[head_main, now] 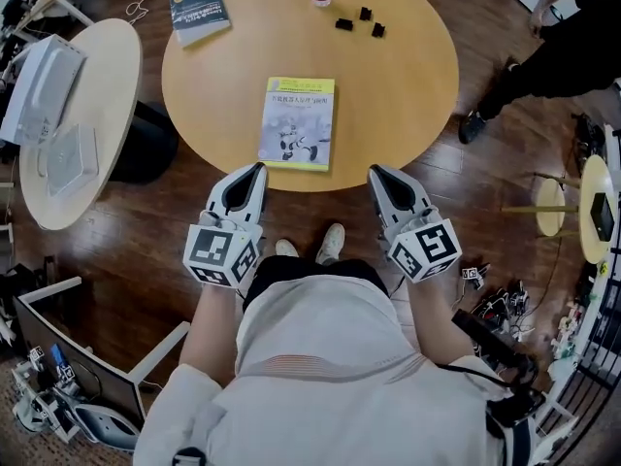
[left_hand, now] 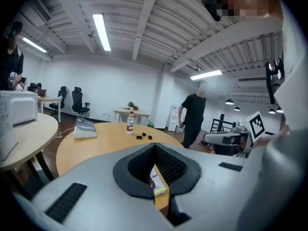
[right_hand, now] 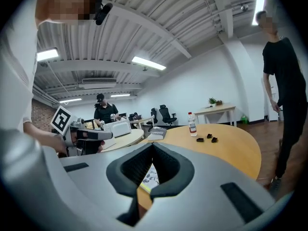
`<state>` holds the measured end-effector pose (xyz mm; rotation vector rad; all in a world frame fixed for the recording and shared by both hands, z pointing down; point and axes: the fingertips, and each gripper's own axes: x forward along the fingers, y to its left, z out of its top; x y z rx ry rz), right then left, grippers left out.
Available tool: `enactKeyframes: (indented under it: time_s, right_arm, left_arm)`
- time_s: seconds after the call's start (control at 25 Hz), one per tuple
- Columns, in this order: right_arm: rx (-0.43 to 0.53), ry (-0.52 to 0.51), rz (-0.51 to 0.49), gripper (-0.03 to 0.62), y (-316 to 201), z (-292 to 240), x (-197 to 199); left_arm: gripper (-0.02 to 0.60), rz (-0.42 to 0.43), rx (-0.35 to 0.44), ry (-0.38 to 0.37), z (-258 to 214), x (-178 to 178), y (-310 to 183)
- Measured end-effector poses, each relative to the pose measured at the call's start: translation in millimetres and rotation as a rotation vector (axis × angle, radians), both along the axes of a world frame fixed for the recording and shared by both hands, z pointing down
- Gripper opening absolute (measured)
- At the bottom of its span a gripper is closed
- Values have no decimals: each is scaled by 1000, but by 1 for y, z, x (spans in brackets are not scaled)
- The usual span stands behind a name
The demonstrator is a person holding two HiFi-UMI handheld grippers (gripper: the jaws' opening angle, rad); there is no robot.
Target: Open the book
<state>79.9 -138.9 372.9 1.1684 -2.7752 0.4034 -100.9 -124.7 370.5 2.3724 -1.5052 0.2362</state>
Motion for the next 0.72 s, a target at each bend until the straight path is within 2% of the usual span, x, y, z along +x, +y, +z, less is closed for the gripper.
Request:
enactKeyframes:
  time_s: [0.2,0.44,0.6,0.72]
  right_arm:
    - [-39,6,-19,3,-8,15,-3]
    - [-67,32,10,3,-8,31,-8]
    - [-96,42,45,3,-3,43,-9]
    - [-123,52,66,3,2,54,-8]
  left_arm:
    - [9,25,-9,-31,12,13,-4]
    - [9,109,-27,-13,34,19,-13]
    - [14,212,-39,-101,56,26,-20]
    - [15,290,-61,-197,84,38,-24]
